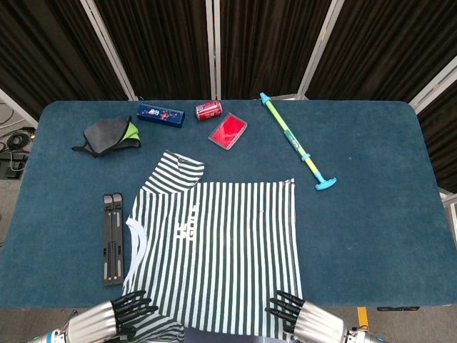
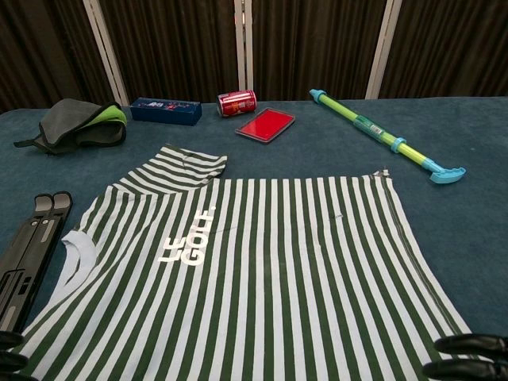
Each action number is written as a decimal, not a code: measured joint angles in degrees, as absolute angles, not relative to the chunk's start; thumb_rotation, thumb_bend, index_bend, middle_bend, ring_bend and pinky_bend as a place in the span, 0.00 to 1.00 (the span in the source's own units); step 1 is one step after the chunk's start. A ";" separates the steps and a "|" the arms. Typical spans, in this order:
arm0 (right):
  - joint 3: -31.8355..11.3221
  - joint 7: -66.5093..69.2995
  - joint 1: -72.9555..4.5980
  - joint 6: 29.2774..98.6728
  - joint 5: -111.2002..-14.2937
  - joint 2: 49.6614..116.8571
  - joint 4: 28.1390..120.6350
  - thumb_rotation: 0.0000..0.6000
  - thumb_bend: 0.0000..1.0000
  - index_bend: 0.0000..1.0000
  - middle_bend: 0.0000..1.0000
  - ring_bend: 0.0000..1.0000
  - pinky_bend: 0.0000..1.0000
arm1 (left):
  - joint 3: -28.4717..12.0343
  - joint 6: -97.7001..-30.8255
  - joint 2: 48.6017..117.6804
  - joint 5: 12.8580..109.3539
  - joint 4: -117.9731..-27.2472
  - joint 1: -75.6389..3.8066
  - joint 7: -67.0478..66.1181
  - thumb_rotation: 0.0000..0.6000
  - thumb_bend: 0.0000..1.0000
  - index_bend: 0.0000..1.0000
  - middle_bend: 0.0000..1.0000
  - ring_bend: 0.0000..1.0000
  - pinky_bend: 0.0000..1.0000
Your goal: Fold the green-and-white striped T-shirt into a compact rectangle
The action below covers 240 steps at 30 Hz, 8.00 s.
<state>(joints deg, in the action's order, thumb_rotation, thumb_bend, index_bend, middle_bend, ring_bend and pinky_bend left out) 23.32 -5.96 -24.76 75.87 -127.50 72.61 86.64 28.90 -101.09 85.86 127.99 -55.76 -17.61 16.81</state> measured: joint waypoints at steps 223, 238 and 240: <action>-3.88 9.91 -36.60 59.98 -84.96 78.73 69.94 1.00 0.18 0.10 0.00 0.00 0.00 | -13.51 -37.72 94.99 64.53 -51.94 -44.44 14.39 1.00 0.00 0.00 0.00 0.00 0.00; -2.20 7.72 -29.85 70.14 -87.33 72.32 79.82 1.00 0.05 0.10 0.00 0.00 0.00 | -13.66 -45.84 86.30 70.36 -61.53 -41.17 18.16 1.00 0.00 0.00 0.00 0.00 0.00; -2.00 7.57 -28.24 72.52 -87.56 71.30 81.55 1.00 0.02 0.10 0.00 0.00 0.00 | -13.73 -46.29 84.29 70.56 -64.23 -40.92 17.46 1.00 0.00 0.00 0.00 0.00 0.00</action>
